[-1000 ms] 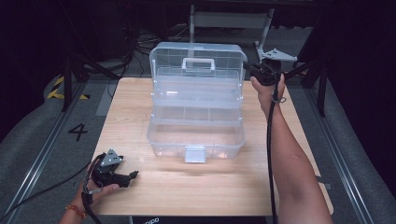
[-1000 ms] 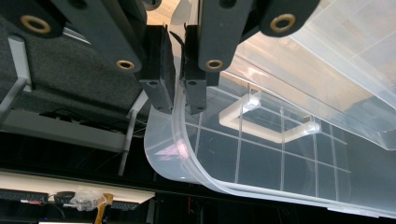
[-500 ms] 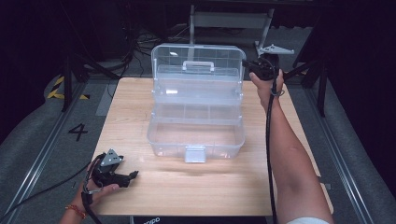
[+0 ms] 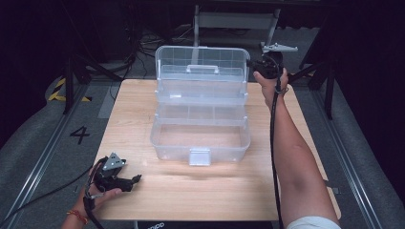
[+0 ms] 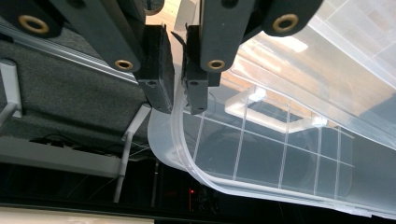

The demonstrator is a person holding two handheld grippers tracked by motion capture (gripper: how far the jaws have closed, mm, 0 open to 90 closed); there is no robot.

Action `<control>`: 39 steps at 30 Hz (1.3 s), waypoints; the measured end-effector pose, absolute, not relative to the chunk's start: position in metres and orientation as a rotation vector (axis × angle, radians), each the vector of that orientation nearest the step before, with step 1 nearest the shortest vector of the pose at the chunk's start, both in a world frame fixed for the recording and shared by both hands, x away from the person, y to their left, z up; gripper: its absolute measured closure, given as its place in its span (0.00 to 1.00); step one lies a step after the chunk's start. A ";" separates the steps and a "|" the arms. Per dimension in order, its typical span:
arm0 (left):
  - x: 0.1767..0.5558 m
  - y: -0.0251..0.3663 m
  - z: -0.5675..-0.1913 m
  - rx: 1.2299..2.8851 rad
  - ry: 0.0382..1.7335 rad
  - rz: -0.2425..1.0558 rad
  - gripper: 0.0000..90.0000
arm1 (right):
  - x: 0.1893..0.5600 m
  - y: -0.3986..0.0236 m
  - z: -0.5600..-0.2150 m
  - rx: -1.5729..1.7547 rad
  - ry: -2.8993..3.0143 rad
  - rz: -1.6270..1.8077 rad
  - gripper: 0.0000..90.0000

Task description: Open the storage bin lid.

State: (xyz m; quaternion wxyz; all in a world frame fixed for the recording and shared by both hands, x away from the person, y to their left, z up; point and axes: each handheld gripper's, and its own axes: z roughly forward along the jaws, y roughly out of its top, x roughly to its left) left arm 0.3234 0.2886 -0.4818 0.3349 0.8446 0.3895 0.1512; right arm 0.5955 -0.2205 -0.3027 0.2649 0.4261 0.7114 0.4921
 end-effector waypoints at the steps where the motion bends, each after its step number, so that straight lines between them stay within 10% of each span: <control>1: 0.323 0.289 -0.482 2.204 1.016 0.395 0.15 | 0.597 -0.221 -0.303 1.153 1.925 1.329 0.92; 39: 0.324 0.289 -0.481 2.208 1.013 0.388 0.15 | 0.630 -0.211 -0.328 1.225 2.023 1.164 1.00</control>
